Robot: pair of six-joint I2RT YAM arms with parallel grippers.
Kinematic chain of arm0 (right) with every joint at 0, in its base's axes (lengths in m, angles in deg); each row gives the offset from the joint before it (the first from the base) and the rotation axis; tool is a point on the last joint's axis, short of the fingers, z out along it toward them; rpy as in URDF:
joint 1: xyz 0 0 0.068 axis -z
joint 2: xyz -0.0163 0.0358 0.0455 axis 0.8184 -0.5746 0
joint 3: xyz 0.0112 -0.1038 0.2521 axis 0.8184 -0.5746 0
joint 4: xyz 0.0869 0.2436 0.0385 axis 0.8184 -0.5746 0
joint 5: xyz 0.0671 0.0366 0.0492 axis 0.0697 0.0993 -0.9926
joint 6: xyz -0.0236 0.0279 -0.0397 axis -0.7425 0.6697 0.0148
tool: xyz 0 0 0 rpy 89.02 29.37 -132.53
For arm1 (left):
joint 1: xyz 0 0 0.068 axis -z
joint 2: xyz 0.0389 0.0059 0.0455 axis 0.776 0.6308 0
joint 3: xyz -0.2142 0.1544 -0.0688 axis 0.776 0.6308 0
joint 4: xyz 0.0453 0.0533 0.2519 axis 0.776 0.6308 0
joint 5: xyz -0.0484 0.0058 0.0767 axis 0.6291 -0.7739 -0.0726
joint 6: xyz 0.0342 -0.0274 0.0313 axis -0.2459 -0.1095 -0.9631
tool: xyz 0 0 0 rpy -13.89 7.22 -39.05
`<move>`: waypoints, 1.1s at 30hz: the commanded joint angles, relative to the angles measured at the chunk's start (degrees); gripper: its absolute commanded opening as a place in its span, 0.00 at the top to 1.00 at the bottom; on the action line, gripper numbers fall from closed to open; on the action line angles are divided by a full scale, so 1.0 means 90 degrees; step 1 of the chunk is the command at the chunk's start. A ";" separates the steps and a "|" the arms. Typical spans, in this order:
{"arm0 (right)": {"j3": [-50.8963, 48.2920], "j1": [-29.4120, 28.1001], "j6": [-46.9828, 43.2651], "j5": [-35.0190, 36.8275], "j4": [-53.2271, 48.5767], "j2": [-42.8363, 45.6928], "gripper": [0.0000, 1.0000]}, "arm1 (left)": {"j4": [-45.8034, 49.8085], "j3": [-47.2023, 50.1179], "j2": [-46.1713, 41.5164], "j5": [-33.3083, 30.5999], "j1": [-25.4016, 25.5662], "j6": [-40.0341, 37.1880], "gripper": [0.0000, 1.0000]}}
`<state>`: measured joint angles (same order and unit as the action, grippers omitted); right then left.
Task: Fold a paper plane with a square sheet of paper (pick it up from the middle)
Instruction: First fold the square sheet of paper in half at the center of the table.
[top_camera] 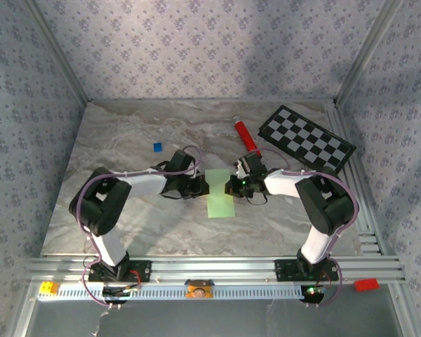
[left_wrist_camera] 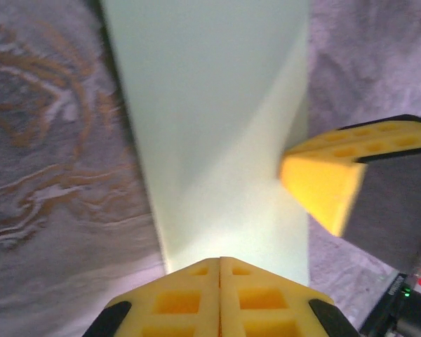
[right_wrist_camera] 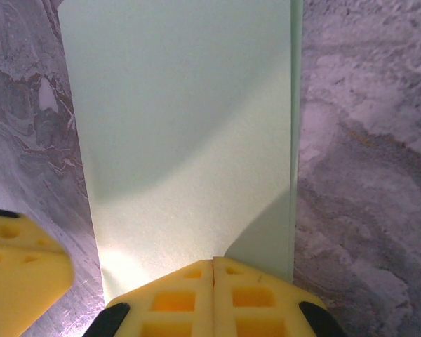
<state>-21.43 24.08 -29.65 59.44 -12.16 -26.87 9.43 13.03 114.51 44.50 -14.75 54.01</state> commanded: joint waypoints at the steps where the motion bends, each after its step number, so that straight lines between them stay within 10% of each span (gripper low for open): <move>1: -0.0385 -0.0079 -0.0066 0.0721 -0.1494 -0.0476 1.00 | 0.0148 -0.0178 -0.0193 0.0418 0.0070 -0.0083 0.93; 17: -0.0335 -0.0116 -0.0055 0.0861 -0.1648 -0.0386 1.00 | -0.0229 0.0818 0.0218 -0.0370 0.0256 0.0103 0.96; 33: -0.0247 -0.0144 -0.0142 0.0746 -0.1677 -0.0247 1.00 | -0.0178 0.0427 -0.0109 0.0711 0.0780 0.0341 0.92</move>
<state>-20.51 23.27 -29.68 61.32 -14.11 -26.56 10.33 15.92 113.04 46.94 -8.59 55.74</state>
